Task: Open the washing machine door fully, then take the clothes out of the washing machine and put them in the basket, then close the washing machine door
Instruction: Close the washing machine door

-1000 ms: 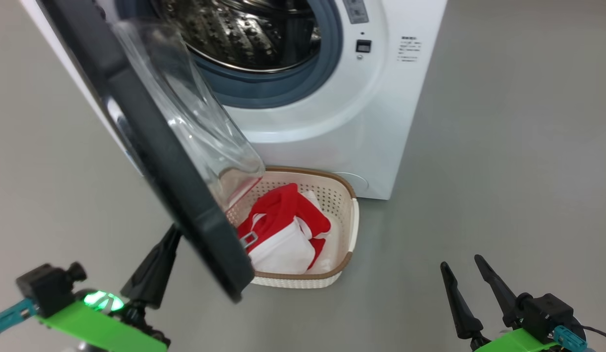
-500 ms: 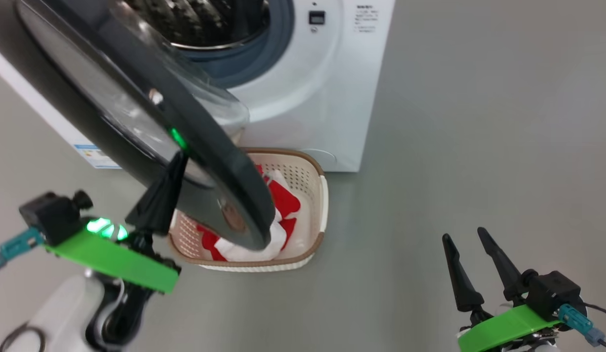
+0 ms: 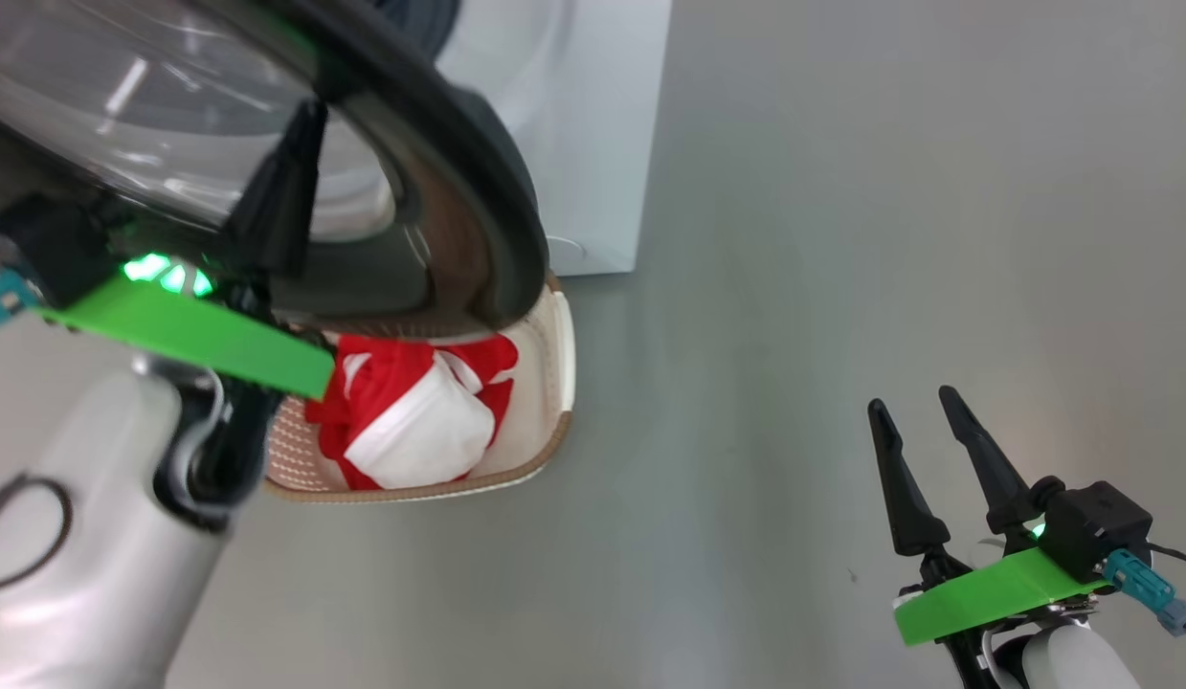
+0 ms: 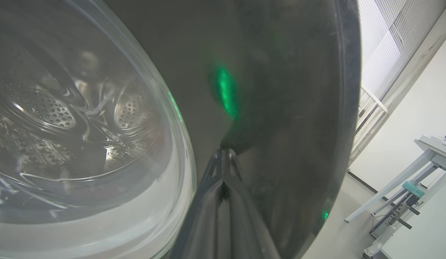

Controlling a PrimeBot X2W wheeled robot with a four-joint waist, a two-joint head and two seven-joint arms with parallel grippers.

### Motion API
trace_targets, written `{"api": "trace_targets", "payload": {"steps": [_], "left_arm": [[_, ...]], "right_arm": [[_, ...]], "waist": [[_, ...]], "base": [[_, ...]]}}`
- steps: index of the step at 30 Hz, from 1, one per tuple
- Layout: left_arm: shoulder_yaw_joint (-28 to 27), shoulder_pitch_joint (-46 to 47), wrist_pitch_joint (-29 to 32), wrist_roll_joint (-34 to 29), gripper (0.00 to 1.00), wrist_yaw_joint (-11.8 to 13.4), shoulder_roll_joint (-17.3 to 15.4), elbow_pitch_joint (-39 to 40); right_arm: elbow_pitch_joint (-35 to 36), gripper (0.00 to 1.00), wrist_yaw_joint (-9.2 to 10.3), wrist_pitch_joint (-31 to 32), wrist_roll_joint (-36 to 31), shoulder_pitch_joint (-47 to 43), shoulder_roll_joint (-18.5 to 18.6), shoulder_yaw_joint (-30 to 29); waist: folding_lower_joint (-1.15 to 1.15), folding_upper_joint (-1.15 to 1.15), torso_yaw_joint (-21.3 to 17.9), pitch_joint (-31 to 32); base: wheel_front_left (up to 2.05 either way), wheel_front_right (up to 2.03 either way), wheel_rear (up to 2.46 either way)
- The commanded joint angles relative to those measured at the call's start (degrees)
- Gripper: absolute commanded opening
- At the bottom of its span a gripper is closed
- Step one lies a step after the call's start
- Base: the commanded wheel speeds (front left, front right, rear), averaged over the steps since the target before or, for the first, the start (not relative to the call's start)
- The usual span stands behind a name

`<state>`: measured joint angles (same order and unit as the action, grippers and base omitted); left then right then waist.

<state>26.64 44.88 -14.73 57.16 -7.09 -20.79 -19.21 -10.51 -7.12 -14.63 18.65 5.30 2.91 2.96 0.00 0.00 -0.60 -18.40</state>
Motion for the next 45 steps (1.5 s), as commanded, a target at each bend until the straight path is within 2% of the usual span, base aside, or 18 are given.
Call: {"api": "trace_targets", "payload": {"steps": [1, 11, 17, 26, 36, 38, 39, 45], "left_arm": [[-2.6, 3.9, -0.3, -1.0, 0.0, -0.4, -1.6, 0.1], [-5.2, 10.0, -0.3, -3.5, 0.0, -0.4, -1.4, -6.2], [-6.3, 9.5, -0.3, -4.1, 0.0, -0.4, -1.1, -7.5], [-9.2, 0.7, -0.3, -5.3, 0.0, -0.4, 0.5, -7.1], [-16.0, -12.7, -0.3, -7.4, 0.0, -0.4, 3.6, -5.4], [-17.7, -15.5, -0.3, -8.3, 0.1, -0.4, 4.0, -4.8], [-18.6, -16.7, -0.3, -8.5, 0.18, -0.4, 4.4, -4.5], [-22.1, -23.1, -0.3, -10.4, 0.39, -0.4, 5.8, -3.0]], "right_arm": [[1.6, 1.0, -0.36, -0.4, 1.0, 1.4, 0.0, 1.5], [1.8, 1.0, -0.36, -0.4, 2.4, 2.2, 0.0, 1.8], [1.8, 1.0, -0.36, -0.4, 2.5, 1.9, 0.0, 1.4], [1.3, 1.0, -0.36, -0.4, 1.0, 0.6, 0.0, 0.9], [0.7, 1.0, -0.36, -0.4, -0.6, -1.9, 0.0, 0.3], [0.6, 1.0, -0.36, -0.4, -0.8, -2.4, 0.0, 0.4], [0.6, 1.0, -0.36, -0.4, -0.8, -2.6, 0.0, 0.3], [0.4, 1.0, -0.36, -0.4, -1.1, -4.1, 0.0, 0.0]], "waist": [[0.0, 0.0, -2.1, -1.9], [0.0, 0.0, -4.8, -3.3], [0.0, 0.0, -5.0, -2.8], [0.0, 0.0, -3.3, 0.7], [0.0, 0.0, -1.1, 4.7], [0.0, 0.0, -0.9, 5.4], [0.0, 0.0, -0.7, 5.7], [0.0, 0.0, 0.3, 7.5]], "base": [[0.0, 0.0, 0.0], [0.0, 0.0, 0.0], [0.0, 0.0, 0.0], [0.0, 0.0, 0.0], [0.0, 0.0, 0.0], [0.0, 0.0, 0.0], [0.0, 0.0, 0.0], [0.0, 0.0, 0.0]]}}
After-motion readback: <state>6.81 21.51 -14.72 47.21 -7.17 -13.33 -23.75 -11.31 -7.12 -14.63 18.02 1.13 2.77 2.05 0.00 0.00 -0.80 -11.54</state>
